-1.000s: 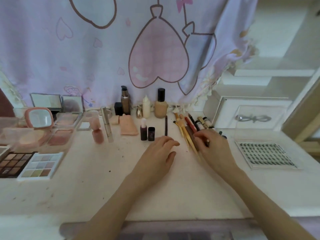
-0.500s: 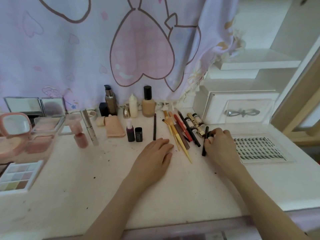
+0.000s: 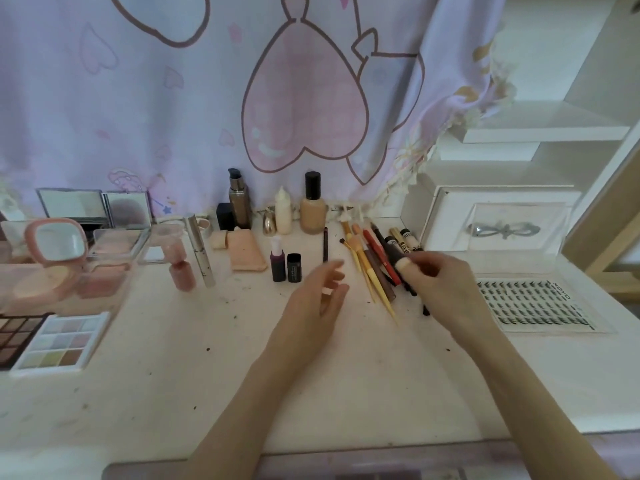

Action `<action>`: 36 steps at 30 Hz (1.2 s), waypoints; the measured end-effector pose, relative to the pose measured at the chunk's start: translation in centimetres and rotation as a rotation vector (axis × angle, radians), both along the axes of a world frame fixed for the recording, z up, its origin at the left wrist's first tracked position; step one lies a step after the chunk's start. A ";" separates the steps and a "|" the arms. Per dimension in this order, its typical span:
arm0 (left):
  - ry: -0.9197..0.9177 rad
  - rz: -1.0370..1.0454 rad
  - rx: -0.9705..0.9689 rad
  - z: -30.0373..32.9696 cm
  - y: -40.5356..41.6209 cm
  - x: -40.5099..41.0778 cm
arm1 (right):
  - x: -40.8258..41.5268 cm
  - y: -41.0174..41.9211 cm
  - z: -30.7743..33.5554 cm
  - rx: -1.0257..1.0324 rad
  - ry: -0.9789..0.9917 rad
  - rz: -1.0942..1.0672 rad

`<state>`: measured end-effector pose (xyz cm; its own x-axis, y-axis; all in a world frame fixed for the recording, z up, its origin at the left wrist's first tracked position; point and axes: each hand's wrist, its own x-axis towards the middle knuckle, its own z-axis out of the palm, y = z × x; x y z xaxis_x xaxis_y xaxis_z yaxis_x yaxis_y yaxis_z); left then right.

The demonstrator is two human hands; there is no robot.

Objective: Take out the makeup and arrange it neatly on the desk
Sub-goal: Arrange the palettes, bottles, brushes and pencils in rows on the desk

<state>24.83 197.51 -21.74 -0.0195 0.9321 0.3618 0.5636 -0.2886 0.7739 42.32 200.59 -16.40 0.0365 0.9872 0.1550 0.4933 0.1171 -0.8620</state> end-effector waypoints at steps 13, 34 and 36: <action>-0.050 0.013 0.151 1.1 -1.2 -1.0 | -5.6 -0.5 -3.4 -0.508 0.780 0.383; -0.173 0.070 0.105 1.3 -1.0 -1.7 | -5.6 -1.7 -3.5 -0.205 0.640 0.258; -0.163 0.146 0.063 1.3 -0.9 -1.7 | -5.8 -1.8 -3.6 -0.200 0.632 0.275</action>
